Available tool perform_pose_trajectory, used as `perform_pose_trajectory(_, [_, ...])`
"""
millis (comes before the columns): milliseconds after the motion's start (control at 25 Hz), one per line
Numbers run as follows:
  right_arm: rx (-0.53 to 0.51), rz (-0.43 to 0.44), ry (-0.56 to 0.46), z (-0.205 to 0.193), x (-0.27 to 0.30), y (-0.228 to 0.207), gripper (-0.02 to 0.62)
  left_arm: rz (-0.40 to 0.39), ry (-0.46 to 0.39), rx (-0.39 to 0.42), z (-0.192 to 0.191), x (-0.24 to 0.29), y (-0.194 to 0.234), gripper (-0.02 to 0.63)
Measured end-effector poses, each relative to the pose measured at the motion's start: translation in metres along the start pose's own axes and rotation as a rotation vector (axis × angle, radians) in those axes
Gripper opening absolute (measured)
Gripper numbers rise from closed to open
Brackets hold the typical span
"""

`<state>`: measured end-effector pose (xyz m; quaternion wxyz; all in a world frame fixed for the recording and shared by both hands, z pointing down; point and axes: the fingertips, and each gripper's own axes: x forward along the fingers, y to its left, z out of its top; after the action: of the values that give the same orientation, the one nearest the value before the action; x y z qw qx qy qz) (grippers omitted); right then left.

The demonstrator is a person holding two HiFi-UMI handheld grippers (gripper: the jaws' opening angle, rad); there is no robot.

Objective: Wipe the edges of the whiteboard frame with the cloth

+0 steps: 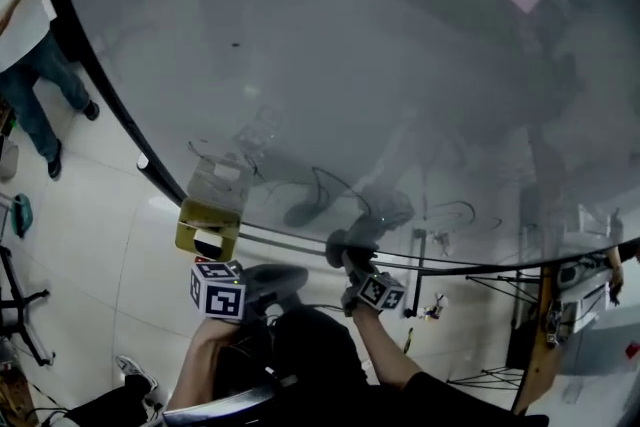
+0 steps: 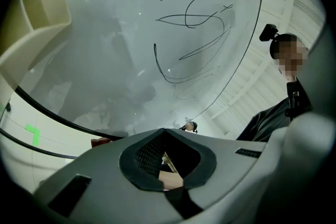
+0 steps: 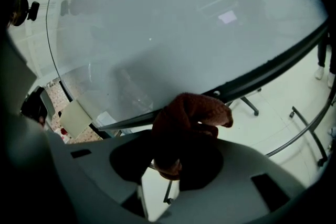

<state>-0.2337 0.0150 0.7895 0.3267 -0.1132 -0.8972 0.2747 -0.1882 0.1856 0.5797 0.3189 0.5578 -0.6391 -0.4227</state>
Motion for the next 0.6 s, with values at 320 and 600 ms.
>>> perform_pose_trajectory(320, [0.004,-0.052,-0.031,-0.007,0.015,0.025,0.13,-0.041,0.055,0.02,-0.009,-0.04,-0.007,-0.014])
perform_pose_trajectory(600, [0.026,-0.064,-0.058,-0.013,0.025,0.045,0.13,-0.038,0.034,0.012,-0.005,-0.08,-0.007,-0.014])
